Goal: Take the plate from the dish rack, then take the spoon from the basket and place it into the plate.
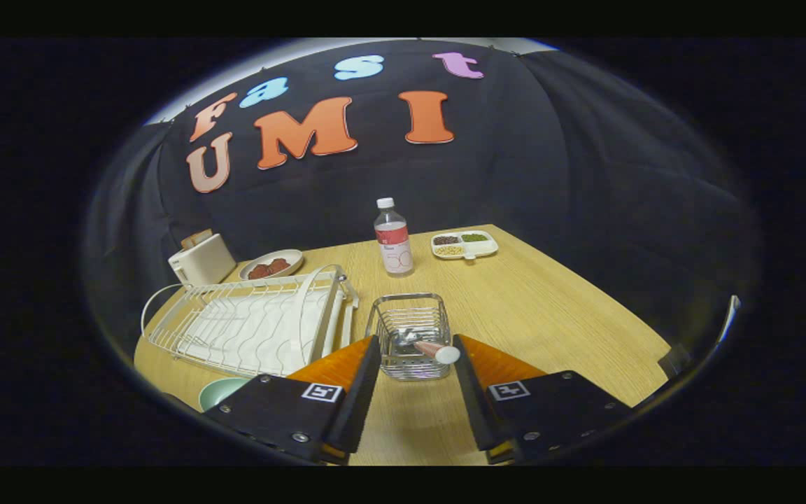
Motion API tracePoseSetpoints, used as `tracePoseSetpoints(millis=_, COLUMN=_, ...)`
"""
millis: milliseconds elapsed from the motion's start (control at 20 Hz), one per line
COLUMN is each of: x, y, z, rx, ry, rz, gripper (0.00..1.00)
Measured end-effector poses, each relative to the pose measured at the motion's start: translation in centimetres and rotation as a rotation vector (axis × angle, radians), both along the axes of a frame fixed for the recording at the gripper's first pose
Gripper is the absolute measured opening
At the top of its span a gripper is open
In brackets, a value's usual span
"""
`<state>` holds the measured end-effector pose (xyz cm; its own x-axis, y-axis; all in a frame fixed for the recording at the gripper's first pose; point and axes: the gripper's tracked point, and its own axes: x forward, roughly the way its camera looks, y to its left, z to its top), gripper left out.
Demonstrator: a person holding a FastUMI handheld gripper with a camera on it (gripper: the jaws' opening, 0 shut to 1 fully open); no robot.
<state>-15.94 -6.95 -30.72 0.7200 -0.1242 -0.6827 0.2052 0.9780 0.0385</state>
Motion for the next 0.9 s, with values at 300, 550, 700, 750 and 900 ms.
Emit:
tracePoseSetpoints(millis=300, x=0.4, y=1.0, z=-0.1, rx=-0.014, ry=0.008, rz=0.032, gripper=0.22)
tracePoseSetpoints(millis=550, x=0.9, y=1.0, z=1.3, rx=-0.014, ry=0.029, rz=0.054, gripper=0.11)
tracePoseSetpoints(millis=700, x=1.6, y=0.7, z=3.6, rx=-0.029, ry=0.001, rz=0.066, gripper=0.10)
tracePoseSetpoints(millis=750, x=1.7, y=0.7, z=4.3, rx=-0.036, ry=-0.005, rz=0.071, gripper=0.10)
tracePoseSetpoints(millis=900, x=2.1, y=0.6, z=6.7, rx=-0.047, ry=-0.031, rz=0.083, gripper=0.10)
